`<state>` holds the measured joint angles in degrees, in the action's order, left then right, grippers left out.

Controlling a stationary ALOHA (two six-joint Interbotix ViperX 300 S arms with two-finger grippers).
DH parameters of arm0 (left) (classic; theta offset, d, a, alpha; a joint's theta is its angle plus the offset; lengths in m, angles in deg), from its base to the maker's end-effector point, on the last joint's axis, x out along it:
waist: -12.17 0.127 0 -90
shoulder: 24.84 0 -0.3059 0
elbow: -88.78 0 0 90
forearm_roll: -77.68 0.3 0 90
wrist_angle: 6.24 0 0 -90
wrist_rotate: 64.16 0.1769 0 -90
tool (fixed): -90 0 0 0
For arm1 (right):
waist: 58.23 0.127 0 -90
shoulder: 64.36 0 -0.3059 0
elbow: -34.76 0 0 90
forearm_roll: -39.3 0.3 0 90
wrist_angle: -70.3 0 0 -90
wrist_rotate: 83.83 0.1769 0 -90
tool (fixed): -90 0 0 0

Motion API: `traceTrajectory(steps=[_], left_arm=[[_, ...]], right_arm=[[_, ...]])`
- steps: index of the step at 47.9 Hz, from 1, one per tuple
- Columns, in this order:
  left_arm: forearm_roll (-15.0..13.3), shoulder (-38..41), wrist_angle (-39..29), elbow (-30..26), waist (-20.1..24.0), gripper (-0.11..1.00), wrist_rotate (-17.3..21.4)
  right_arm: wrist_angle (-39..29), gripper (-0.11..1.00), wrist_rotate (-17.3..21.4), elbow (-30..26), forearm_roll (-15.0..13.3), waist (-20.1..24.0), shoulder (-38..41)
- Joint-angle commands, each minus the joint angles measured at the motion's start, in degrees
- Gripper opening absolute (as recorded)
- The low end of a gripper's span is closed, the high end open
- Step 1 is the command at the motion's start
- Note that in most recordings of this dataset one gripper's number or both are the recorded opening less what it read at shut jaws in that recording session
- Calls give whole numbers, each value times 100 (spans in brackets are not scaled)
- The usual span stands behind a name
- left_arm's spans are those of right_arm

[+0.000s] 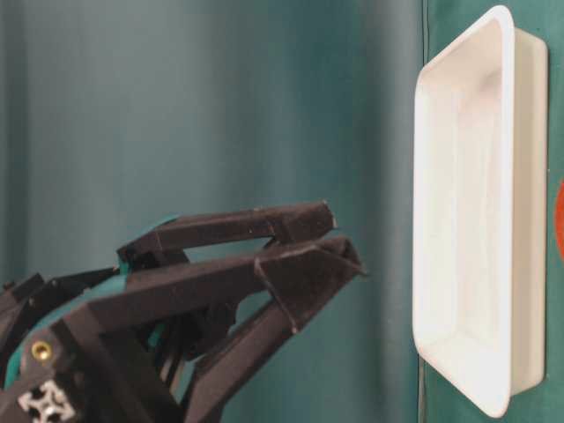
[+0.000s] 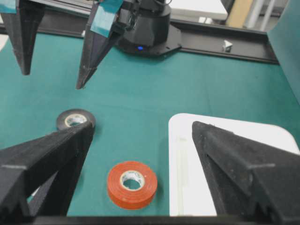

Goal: Pick up the tape from a random location and place it into the white case.
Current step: 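Move the left gripper over the white tape roll, then lower the left gripper and close it on the white tape roll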

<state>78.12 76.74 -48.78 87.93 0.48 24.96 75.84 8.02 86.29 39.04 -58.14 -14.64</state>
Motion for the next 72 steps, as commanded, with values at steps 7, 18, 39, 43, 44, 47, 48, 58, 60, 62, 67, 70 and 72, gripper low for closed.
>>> traceTrajectory(steps=[7,18,39,43,44,47,48,58,60,62,67,70,72], left_arm=[[18,-26,-123,-237,18,99,-9],[26,-26,-123,-229,18,99,-9],[18,-18,-123,-211,18,99,-9],[26,-18,-123,-211,18,99,-9],[26,-18,-123,-211,18,99,-9],[18,-18,-123,-202,18,99,-9],[26,-18,-123,-202,18,99,-9],[26,-9,-123,-193,18,99,-9],[18,9,-123,-193,18,99,-9],[26,35,-114,-185,18,99,-9],[18,167,-88,-167,18,99,-9],[26,281,-53,-141,18,99,-9],[26,352,-26,-123,9,99,-9]], right_arm=[[26,91,-9,-149,0,-9,62],[26,91,-9,-149,-9,-9,88],[18,91,-9,-141,-9,-9,132],[9,91,-9,-141,0,-9,132],[0,91,-9,-149,-9,-9,132],[0,91,-9,-141,0,-9,132],[0,91,-9,-141,0,-9,132],[0,91,-9,-149,-9,-9,132],[0,91,-9,-141,-9,-9,132],[0,91,-9,-141,0,-9,132],[0,91,-9,-141,0,-9,132],[0,91,-9,-141,-9,-9,141],[0,91,-9,-141,0,-9,141]])
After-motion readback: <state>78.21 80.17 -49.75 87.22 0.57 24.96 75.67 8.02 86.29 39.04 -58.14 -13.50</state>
